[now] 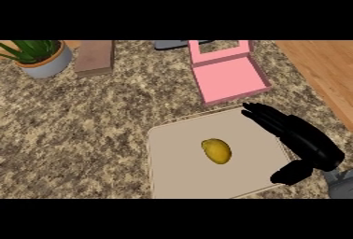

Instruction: Pick the lemon from the tray and place it in the cardboard box

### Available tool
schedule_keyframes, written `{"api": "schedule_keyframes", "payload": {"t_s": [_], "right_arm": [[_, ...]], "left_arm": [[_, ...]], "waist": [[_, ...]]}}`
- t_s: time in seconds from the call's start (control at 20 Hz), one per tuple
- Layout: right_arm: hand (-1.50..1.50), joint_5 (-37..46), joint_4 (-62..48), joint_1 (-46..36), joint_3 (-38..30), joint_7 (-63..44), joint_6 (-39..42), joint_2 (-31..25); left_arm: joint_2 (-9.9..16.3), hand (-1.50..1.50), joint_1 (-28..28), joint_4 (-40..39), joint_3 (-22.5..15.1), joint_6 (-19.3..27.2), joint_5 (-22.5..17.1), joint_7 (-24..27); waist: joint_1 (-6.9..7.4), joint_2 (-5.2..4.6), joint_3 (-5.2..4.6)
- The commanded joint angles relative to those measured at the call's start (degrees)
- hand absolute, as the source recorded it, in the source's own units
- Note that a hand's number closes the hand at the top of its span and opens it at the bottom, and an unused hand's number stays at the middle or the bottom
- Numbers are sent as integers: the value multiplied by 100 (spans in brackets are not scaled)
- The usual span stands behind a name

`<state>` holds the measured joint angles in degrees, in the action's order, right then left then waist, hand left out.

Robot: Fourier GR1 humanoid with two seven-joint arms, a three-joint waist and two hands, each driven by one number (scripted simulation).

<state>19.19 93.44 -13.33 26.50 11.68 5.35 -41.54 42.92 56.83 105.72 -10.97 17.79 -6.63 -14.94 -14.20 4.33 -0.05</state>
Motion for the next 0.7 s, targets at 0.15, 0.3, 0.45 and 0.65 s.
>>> {"api": "schedule_keyframes", "payload": {"t_s": [0.15,0.3,0.45,0.65], "right_arm": [[-150,74,146,64,294,-265,399,-145],[-150,96,151,25,341,-369,456,-116],[-150,104,199,74,420,-470,465,-42],[-150,194,217,41,482,-695,528,-48]], "left_arm": [[-326,0,-1547,1302,-47,-261,-117,1050],[-317,0,-1567,1276,-34,-332,-131,1046],[-337,0,-1581,1267,-20,-389,-139,1131],[-320,0,-1622,1226,-2,-523,-181,1192]], "waist": [[-131,-73,-118],[-82,-124,-117],[-54,-111,-112],[-43,-129,-116]]}}
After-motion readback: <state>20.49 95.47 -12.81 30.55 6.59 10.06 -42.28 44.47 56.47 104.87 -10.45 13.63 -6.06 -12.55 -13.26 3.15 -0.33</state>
